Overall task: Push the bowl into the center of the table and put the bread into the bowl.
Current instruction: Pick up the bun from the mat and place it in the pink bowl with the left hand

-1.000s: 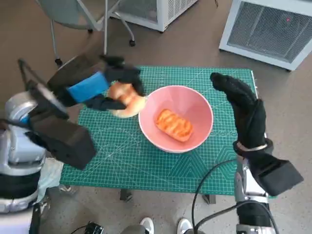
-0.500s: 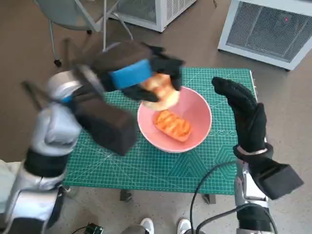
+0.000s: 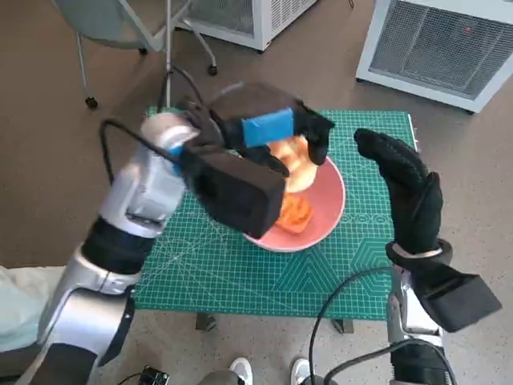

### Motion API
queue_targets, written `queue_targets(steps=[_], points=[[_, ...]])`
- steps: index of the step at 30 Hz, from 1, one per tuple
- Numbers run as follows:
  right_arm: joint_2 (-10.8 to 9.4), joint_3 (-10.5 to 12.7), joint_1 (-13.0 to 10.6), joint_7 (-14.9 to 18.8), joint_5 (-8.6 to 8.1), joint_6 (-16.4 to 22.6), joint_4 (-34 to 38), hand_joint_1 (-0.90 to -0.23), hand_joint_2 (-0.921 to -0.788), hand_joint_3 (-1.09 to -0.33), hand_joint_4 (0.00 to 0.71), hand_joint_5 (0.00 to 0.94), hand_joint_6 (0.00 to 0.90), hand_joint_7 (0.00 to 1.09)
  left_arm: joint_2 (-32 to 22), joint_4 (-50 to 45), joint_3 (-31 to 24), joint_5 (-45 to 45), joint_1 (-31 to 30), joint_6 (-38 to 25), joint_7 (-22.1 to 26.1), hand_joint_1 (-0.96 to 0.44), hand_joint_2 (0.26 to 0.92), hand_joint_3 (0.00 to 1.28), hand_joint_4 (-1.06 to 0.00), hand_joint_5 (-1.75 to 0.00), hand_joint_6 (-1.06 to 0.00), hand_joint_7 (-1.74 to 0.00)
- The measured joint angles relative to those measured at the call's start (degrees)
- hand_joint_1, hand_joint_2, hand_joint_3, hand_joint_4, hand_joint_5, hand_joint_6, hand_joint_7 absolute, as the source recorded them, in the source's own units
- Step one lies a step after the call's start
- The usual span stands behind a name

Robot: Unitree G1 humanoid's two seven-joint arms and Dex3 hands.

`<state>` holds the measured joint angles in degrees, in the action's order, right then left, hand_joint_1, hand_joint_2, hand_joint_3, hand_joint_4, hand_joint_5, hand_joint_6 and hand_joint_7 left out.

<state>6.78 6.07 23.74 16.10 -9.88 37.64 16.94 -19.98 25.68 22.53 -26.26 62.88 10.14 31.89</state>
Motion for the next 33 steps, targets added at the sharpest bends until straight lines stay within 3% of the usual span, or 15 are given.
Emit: queue_targets(steps=[13,15,17,18,20,22,26,33], points=[[0.0,0.3,0.0,-0.2,0.02,-0.4,0.1,-0.762,-0.921,-0.817,0.123,0.007,-0.001,0.45,4.9,15.3,2.5,-2.5,2.2,3.0,-3.3,0.0,0.917,0.04,-0.72,-1.09,-0.66,-1.18],[0.0,0.3,0.1,-0.2,0.0,-0.4,0.1,-0.761,-0.921,-0.818,0.122,0.006,-0.001,0.45,5.6,17.7,2.5,-2.5,2.5,4.4,-4.5,0.0,0.919,0.08,-0.67,-1.12,-0.63,-1.23],[0.0,0.4,0.1,-0.2,-0.01,-0.4,0.1,-0.76,-0.921,-0.819,0.122,0.006,-0.001,0.45,6.3,20.0,2.4,-2.4,2.9,5.2,-5.4,-0.21,0.92,0.16,-0.57,-0.8,-0.56,-1.33],[0.0,0.4,0.1,-0.2,-0.01,-0.4,0.1,-0.759,-0.921,-0.819,0.121,0.006,-0.001,0.45,6.7,21.2,2.4,-2.4,3.1,5.4,-5.8,-0.24,0.9,0.15,-0.5,-0.7,-0.48,-1.19],[0.0,0.4,0.1,-0.2,-0.01,-0.4,0.1,-0.759,-0.921,-0.82,0.121,0.005,-0.001,0.45,7.2,23.2,2.6,-2.7,3.6,5.4,-6.2,-0.36,0.88,0.08,-0.33,-0.31,-0.34,-0.64],[0.0,0.4,0.1,-0.2,-0.01,-0.4,0.1,-0.759,-0.921,-0.821,0.121,0.005,-0.001,0.44,7.5,24.7,3.1,-3.2,4.0,5.2,-6.5,-0.46,0.877,0.03,-0.2,-0.13,-0.28,-0.32],[0.2,0.5,0.1,-0.2,-0.01,-0.4,0.1,-0.759,-0.921,-0.821,0.121,0.005,-0.001,0.44,7.4,25.6,3.9,-4.8,4.2,4.4,-6.6,-0.59,0.876,0.01,-0.05,-0.03,-0.21,-0.11],[0.4,0.7,0.3,-0.2,-0.03,-0.4,0.5,-0.759,-0.921,-0.82,0.123,0.005,-0.001,0.45,6.7,25.3,3.3,-4.7,4.2,4.8,-6.6,-0.69,0.88,0.01,0.0,0.0,-0.17,-0.04]])
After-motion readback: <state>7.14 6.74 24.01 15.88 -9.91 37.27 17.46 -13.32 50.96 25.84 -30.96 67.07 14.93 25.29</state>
